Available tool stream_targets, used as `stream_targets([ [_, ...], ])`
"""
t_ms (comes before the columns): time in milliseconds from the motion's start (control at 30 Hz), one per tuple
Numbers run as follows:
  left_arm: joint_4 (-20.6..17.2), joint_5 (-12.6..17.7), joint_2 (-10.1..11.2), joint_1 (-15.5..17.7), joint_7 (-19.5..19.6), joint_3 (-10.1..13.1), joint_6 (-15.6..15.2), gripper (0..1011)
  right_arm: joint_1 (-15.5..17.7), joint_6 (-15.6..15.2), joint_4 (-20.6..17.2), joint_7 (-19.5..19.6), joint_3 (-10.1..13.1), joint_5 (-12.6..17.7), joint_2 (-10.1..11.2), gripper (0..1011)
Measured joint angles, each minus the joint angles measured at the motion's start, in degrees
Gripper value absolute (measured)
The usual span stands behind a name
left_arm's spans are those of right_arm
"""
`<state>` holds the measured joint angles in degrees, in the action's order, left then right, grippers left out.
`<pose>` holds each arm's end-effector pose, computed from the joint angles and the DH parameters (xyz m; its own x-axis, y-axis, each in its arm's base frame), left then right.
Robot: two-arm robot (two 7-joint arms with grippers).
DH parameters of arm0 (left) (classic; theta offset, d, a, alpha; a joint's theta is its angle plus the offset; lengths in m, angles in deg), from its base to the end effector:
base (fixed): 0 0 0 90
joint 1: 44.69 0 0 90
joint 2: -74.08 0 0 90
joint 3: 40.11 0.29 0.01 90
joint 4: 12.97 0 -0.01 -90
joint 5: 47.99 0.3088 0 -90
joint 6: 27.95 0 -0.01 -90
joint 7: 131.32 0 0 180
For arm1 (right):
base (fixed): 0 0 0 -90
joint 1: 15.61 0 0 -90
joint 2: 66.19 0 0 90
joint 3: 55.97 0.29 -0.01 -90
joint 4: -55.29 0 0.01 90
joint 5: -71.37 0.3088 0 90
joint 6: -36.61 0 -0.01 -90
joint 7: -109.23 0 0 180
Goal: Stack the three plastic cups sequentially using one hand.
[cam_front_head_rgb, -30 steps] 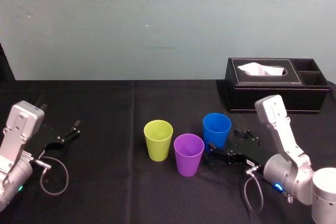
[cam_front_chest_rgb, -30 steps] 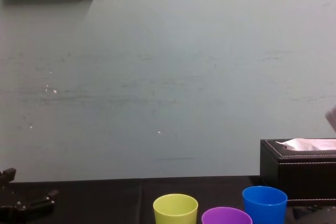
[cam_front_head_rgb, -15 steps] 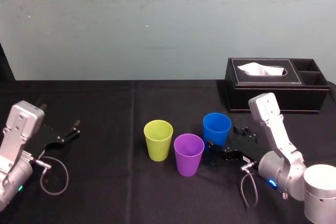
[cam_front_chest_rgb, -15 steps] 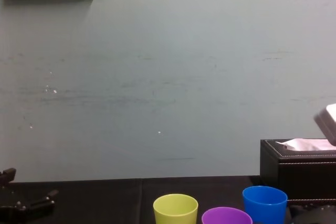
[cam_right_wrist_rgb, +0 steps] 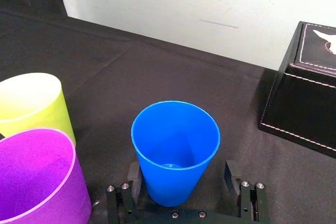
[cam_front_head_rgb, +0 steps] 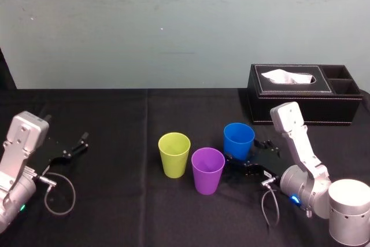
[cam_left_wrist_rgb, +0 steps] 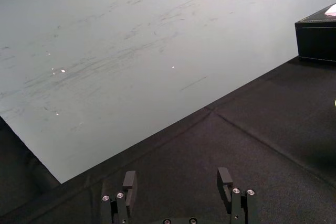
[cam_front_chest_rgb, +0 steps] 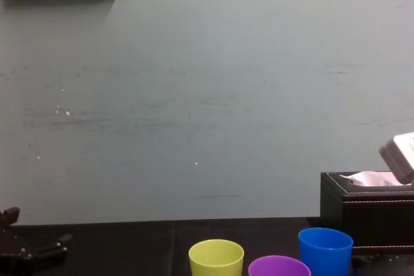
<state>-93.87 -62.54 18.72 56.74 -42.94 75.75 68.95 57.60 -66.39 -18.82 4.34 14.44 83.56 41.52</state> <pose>0.3581 0.0827 -0.3023 0.2923 0.8803 0.3736 -0.9553 0.2873 0.0703 0.3985 -0.0179 -0.3003 0.4678 -0.8798 0.0846 0.8453 0.4173 -0.3337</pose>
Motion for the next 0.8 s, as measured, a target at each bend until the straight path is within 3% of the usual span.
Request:
stream_targets([
  [800, 0.0, 0.0, 0.0, 0.0, 0.0, 0.0, 0.0, 1000, -0.2, 1.5, 1.6, -2.0, 1.7, -1.3, -2.1, 1004],
])
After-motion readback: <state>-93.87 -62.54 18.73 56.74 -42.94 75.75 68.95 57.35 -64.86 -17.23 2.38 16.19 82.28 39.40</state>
